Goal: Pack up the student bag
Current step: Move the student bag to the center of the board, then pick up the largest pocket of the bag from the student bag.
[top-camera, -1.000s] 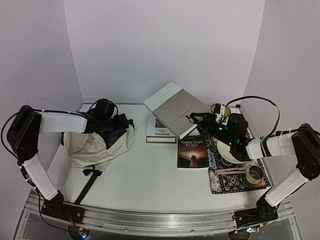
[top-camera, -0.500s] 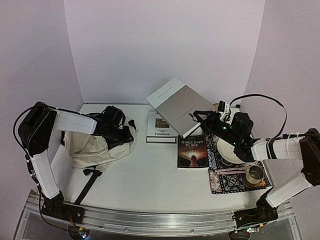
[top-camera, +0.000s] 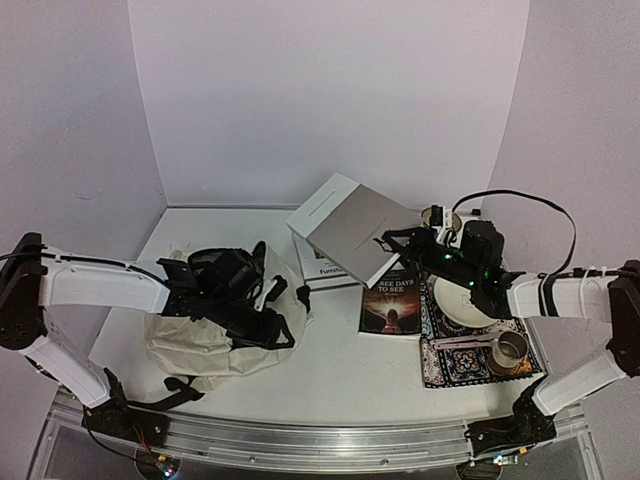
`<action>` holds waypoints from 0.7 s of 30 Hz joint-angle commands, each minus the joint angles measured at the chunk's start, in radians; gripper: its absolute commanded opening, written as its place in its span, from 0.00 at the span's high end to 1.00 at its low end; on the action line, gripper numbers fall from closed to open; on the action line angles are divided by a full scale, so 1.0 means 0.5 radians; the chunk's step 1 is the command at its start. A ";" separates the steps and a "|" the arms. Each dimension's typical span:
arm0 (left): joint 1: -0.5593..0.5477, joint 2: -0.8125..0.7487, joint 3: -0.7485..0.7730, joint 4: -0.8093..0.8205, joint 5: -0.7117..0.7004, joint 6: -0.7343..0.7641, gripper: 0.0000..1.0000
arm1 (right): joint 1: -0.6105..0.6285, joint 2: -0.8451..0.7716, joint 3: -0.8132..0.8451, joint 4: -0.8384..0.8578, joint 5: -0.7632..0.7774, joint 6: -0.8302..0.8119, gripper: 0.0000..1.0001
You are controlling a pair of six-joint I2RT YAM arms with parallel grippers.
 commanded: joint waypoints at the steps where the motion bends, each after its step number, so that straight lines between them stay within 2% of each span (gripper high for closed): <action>1: 0.020 -0.309 0.131 -0.345 -0.353 -0.067 0.34 | -0.002 -0.092 0.133 0.008 -0.168 -0.030 0.69; 6: 0.025 -0.375 0.288 -0.755 -0.883 -0.203 0.20 | 0.001 -0.094 0.175 -0.089 -0.255 -0.040 0.69; 11: 0.080 -0.348 0.388 -1.168 -1.301 -0.355 0.11 | 0.013 -0.086 0.228 -0.217 -0.329 -0.081 0.69; 16: 0.374 -0.405 0.343 -1.220 -1.342 -0.310 0.09 | 0.045 -0.057 0.258 -0.248 -0.370 -0.100 0.68; 21: 0.495 -0.352 0.322 -1.142 -1.314 -0.226 0.07 | 0.079 -0.014 0.294 -0.251 -0.395 -0.110 0.68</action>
